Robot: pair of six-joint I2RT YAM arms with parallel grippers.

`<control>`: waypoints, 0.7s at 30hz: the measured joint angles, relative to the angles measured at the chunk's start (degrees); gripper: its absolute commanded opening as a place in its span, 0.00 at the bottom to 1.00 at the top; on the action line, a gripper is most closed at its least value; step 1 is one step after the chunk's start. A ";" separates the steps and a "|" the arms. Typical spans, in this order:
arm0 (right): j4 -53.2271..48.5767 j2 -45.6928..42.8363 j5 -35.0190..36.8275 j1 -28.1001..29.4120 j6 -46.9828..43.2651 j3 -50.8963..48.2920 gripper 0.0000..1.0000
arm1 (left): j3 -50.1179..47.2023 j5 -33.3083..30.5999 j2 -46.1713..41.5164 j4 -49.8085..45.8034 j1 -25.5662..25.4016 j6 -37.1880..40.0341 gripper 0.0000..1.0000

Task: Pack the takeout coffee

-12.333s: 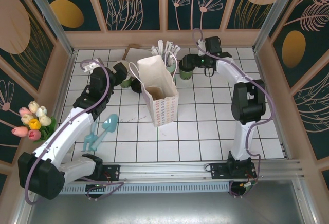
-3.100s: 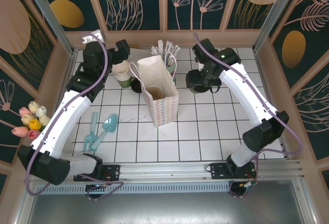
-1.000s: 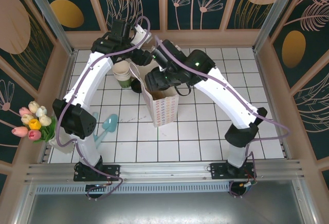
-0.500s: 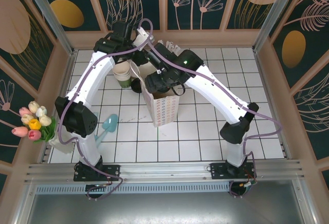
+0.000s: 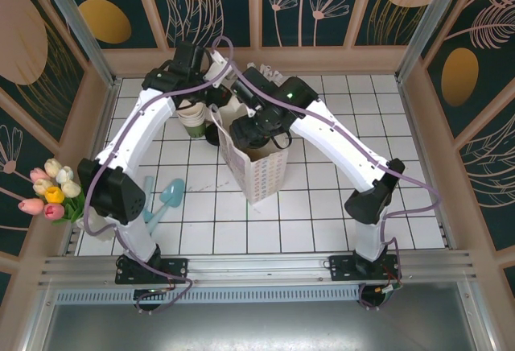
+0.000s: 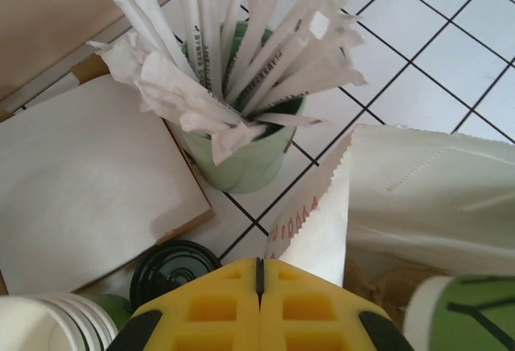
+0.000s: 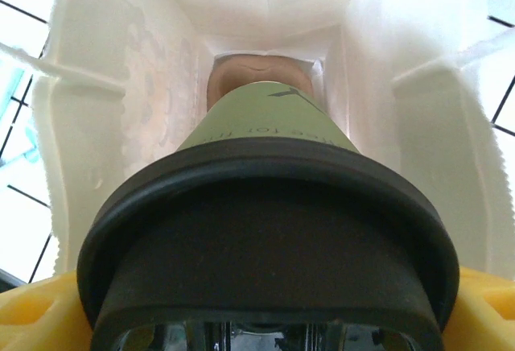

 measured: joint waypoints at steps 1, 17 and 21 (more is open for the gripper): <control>-0.02 0.00 -0.35 0.00 -0.20 -0.07 0.49 | -1.05 0.07 -0.92 0.46 0.00 -0.26 0.00; 0.00 0.35 -3.54 -2.95 0.07 -2.75 0.48 | -6.27 1.99 -4.35 5.07 0.00 -0.96 0.00; 0.09 0.35 -3.93 -3.23 0.48 -3.67 0.48 | -7.06 1.73 -4.61 6.25 0.00 -0.81 0.00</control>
